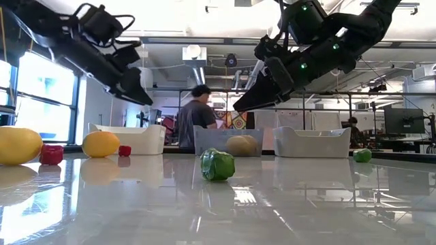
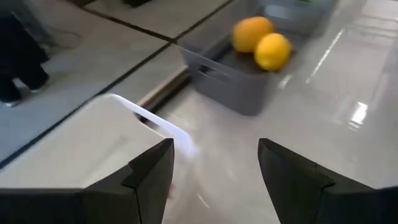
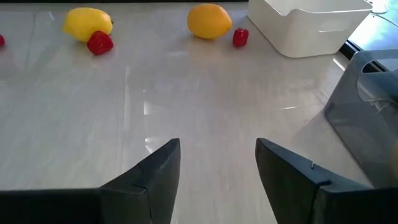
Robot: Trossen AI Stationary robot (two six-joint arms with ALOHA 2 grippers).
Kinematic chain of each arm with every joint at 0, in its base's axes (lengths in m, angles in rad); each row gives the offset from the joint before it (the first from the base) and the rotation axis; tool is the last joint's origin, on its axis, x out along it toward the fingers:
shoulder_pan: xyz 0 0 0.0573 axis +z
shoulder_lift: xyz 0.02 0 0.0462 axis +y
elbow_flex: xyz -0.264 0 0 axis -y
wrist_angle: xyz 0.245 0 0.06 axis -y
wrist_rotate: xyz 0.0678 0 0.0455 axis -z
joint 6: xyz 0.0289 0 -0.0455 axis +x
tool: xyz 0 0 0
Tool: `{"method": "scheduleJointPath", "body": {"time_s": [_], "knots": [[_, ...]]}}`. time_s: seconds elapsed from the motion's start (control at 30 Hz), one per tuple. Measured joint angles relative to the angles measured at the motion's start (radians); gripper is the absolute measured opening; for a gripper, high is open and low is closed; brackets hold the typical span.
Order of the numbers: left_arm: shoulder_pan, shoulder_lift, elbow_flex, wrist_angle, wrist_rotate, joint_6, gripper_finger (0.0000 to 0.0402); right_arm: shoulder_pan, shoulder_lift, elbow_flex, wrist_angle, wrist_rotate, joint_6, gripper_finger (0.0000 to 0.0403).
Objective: Sort produce into baskets
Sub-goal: Put the lemon into the black bin
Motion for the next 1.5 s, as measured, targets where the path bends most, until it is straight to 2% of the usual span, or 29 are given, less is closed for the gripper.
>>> {"method": "scheduleJointPath", "body": {"time_s": [0.3, 0.43, 0.6, 0.73, 0.87, 0.93, 1.1, 1.3, 1.5], "knots": [[-0.23, -0.043, 0.0, -0.219, -0.02, -0.121, 0.0218, -0.041, 0.0, 0.0, 0.0, -0.012, -0.002, 0.0201], [-0.305, -0.039, 0.001, -0.266, -0.088, -0.174, 0.0218, -0.043, 0.0, 0.0, 0.0, -0.015, 0.005, 0.0201], [-0.346, -0.039, 0.093, -0.471, -0.222, -0.256, 0.0225, -0.043, 0.0, 0.0, 0.0, -0.016, 0.006, 0.0201], [-0.34, -0.039, 0.175, -0.599, -0.224, -0.306, 0.0236, -0.043, 0.0, 0.0, 0.0, -0.016, 0.006, 0.0201], [-0.302, -0.028, 0.272, -0.771, -0.11, -0.366, 0.0249, -0.043, 0.0, 0.0, 0.0, -0.016, 0.009, 0.0201], [-0.274, -0.006, 0.325, -0.888, -0.066, -0.403, 0.0257, -0.043, 0.0, 0.0, 0.0, -0.016, 0.009, 0.0201], [-0.21, 0.093, 0.411, -1.098, -0.058, -0.419, 0.0276, -0.042, 0.0, 0.0, 0.011, -0.021, 0.009, 0.0201], [-0.153, 0.239, 0.419, -1.115, -0.022, -0.382, 0.0298, -0.042, 0.0, 0.0, 0.023, -0.04, 0.01, 0.0201], [-0.146, 0.355, 0.419, -1.086, -0.004, -0.357, 0.0301, -0.042, 0.0, 0.0, 0.017, -0.04, 0.027, 0.0201]]}}
